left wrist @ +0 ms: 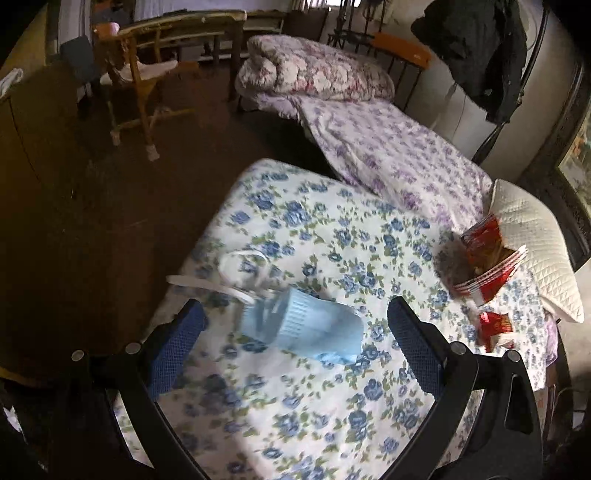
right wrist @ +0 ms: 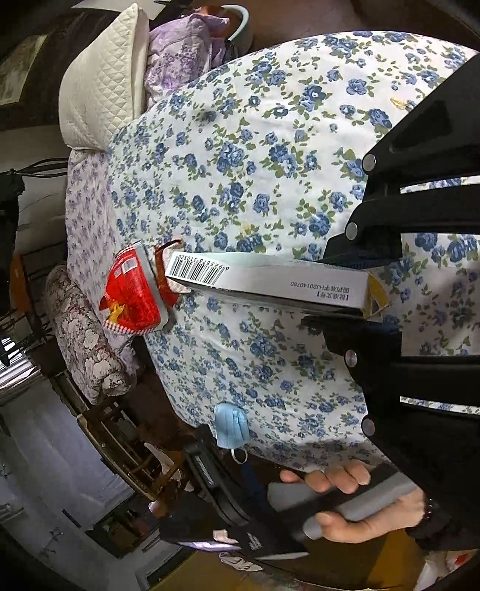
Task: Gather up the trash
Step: 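Grasp the white medicine box with the right tool while the left tool grasps the blue mask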
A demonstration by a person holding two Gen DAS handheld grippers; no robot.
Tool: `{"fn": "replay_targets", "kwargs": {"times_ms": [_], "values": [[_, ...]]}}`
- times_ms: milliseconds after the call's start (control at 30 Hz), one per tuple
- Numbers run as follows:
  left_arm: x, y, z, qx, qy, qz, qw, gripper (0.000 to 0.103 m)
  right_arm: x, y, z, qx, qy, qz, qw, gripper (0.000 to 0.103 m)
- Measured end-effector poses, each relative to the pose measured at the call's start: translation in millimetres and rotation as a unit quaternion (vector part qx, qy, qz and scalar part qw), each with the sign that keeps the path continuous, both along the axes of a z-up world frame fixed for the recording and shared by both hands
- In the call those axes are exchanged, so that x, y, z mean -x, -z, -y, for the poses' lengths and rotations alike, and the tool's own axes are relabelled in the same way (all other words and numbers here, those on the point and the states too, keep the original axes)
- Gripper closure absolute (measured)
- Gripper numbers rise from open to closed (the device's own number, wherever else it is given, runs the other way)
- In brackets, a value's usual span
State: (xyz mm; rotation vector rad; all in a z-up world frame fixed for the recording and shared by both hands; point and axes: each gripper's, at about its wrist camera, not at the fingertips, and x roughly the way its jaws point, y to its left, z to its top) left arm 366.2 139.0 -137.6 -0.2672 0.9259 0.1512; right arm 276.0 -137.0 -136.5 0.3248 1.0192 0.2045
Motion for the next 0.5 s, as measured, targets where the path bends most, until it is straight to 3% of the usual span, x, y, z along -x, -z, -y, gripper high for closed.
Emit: {"fn": "replay_targets", "kwargs": {"times_ms": [33, 67, 100, 133, 200, 267, 300, 333, 367, 400, 500], "values": [[-2.6, 4.1, 1.1, -0.002, -0.003, -0.005, 1.0, 0.008, -0.3, 0.4, 0.9, -0.003, 0.001, -0.001, 1.0, 0.08], [-5.2, 8.7, 0.6, -0.003, -0.007, -0.009, 0.9999, 0.015, -0.1, -0.9, 1.4, -0.005, 0.002, 0.001, 1.0, 0.08], [-7.2, 12.4, -0.1, -0.002, -0.008, -0.014, 0.9999, 0.024, 0.0, -1.5, 1.4, -0.005, 0.001, 0.003, 1.0, 0.08], [-9.4, 17.2, -1.5, 0.009, -0.003, -0.022, 0.9997, 0.04, 0.3, -2.0, 0.6, -0.003, 0.0, 0.005, 1.0, 0.08], [-6.7, 17.0, -4.2, 0.014, -0.004, -0.014, 0.9998, 0.047, 0.6, -1.8, -2.6, 0.003, -0.003, 0.008, 1.0, 0.08], [-2.0, 9.7, -6.0, 0.016, 0.005, -0.005, 0.9998, 0.065, -0.6, 1.1, -5.2, 0.008, -0.004, 0.005, 1.0, 0.08], [0.8, 6.4, -8.0, 0.027, 0.008, -0.001, 0.9996, 0.071, -1.0, 1.7, -5.9, 0.009, -0.004, 0.005, 1.0, 0.08], [3.6, 3.4, -10.9, 0.044, 0.011, 0.002, 0.999, 0.083, -1.1, 1.6, -6.6, 0.011, -0.004, 0.007, 1.0, 0.08], [7.9, -0.6, -12.8, 0.056, 0.014, 0.006, 0.9983, 0.085, -0.9, 0.9, -7.8, 0.013, -0.004, 0.011, 1.0, 0.08], [11.5, -4.2, -12.6, 0.061, 0.017, 0.01, 0.9979, 0.098, -0.6, -0.3, -9.8, 0.02, -0.005, 0.017, 1.0, 0.08], [30.1, -21.0, -5.0, 0.056, 0.032, 0.027, 0.9975, 0.098, -1.2, -1.0, -11.8, 0.03, -0.004, 0.025, 0.999, 0.08]]}}
